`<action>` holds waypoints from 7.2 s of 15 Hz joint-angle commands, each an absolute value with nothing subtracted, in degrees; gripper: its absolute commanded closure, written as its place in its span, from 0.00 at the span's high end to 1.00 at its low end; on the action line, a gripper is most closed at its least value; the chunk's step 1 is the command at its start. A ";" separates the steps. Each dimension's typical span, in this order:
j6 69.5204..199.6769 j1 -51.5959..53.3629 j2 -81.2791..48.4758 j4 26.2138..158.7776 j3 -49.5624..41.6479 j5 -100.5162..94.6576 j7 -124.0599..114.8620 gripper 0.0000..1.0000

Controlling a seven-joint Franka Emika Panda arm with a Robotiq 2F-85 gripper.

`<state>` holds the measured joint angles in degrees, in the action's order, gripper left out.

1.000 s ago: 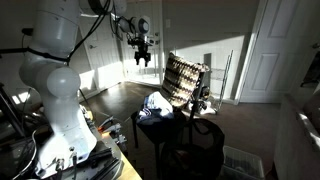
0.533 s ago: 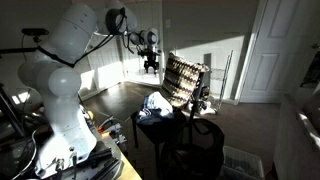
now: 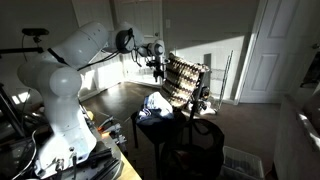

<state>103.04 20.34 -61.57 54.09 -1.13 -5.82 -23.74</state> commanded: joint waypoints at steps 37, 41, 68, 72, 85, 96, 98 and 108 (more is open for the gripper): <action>128.70 18.68 -75.11 55.94 -0.04 -6.34 -11.52 1.00; 131.55 18.67 -71.39 64.54 -0.21 -6.85 -10.49 1.00; 198.37 46.77 -39.21 133.87 -18.19 3.75 1.25 1.00; 196.69 46.24 -31.27 142.41 -17.59 6.00 1.97 1.00; 162.77 30.26 -39.65 117.45 -8.89 -4.09 -0.48 1.00; 158.17 23.98 -50.48 103.09 -3.97 -11.41 -0.89 1.00; 157.85 23.57 -52.73 100.13 -4.39 -11.78 -0.95 0.98; 159.25 19.39 -57.52 94.17 -2.57 -10.44 0.21 0.22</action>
<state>158.74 21.31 -56.57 95.30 -3.97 -9.69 0.56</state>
